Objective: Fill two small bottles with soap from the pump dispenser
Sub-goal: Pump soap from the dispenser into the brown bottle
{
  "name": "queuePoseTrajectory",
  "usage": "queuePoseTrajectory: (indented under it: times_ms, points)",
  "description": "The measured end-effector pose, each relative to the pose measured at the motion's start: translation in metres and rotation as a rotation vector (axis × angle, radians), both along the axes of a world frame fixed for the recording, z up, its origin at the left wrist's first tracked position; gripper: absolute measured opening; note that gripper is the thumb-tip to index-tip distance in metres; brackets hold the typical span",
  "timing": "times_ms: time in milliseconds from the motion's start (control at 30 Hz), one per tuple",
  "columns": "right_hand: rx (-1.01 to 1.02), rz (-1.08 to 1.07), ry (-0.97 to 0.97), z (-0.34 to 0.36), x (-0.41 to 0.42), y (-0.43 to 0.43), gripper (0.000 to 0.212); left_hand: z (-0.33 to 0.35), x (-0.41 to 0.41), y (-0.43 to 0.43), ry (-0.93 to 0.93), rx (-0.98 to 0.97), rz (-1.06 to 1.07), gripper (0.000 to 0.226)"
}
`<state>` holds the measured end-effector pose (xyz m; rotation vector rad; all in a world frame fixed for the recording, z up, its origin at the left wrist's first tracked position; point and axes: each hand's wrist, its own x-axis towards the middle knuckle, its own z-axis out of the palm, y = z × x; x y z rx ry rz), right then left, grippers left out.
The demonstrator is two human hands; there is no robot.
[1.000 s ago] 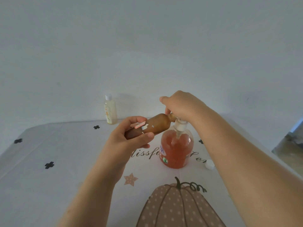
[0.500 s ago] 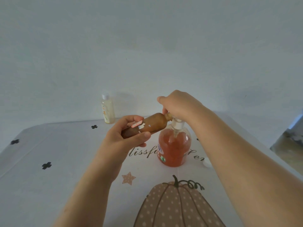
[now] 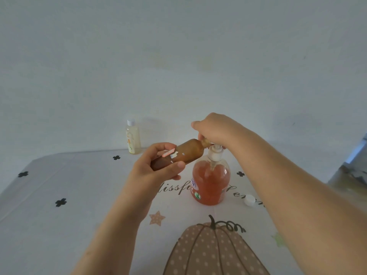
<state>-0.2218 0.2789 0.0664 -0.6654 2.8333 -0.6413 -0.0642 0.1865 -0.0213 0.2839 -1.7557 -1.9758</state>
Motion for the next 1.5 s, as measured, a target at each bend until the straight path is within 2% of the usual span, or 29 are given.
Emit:
queuePoseTrajectory:
  times_ms: [733, 1000, 1200, 1500]
  points:
    - [-0.074, -0.005, 0.021, -0.015, -0.003, 0.004, 0.041, -0.004, -0.003, -0.003, -0.017, -0.013, 0.005, 0.041]
    - [0.008, 0.012, 0.146, 0.000, 0.001, 0.003, 0.042, 0.002, 0.001, 0.001, -0.007, -0.026, 0.026, 0.046]
    - [-0.028, 0.029, 0.089, -0.001, 0.003, 0.005, 0.056, 0.001, 0.001, 0.001, -0.013, -0.034, 0.045, 0.041]
    - [-0.038, 0.026, 0.027, -0.012, -0.004, 0.000, 0.047, -0.002, -0.002, -0.003, -0.026, -0.054, 0.044, 0.037]
